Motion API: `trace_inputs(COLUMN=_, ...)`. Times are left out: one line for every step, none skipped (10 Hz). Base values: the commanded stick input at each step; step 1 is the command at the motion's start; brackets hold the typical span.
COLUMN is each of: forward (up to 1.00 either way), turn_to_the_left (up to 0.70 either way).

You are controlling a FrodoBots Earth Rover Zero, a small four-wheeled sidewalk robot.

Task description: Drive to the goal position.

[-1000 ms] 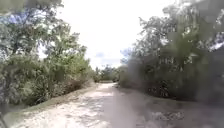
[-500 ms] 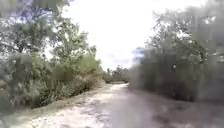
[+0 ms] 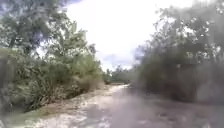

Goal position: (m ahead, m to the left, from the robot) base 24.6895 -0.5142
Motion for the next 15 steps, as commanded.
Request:
trace_inputs(forward=0.85, turn_to_the_left=0.0)
trace_inputs(forward=0.85, turn_to_the_left=0.0)
trace_inputs(forward=0.85, turn_to_the_left=0.0)
trace_inputs(forward=0.85, turn_to_the_left=0.0)
trace_inputs(forward=0.85, turn_to_the_left=-0.01)
trace_inputs(forward=0.85, turn_to_the_left=-0.09)
trace_inputs(forward=0.85, turn_to_the_left=-0.19)
trace_inputs(forward=0.85, turn_to_the_left=-0.29)
trace_inputs(forward=0.85, turn_to_the_left=-0.02)
trace_inputs(forward=0.85, turn_to_the_left=0.0)
trace_inputs(forward=0.85, turn_to_the_left=0.0)
trace_inputs(forward=0.85, turn_to_the_left=0.0)
trace_inputs(forward=0.85, turn_to_the_left=0.0)
trace_inputs(forward=0.85, turn_to_the_left=0.0)
trace_inputs(forward=0.85, turn_to_the_left=0.0)
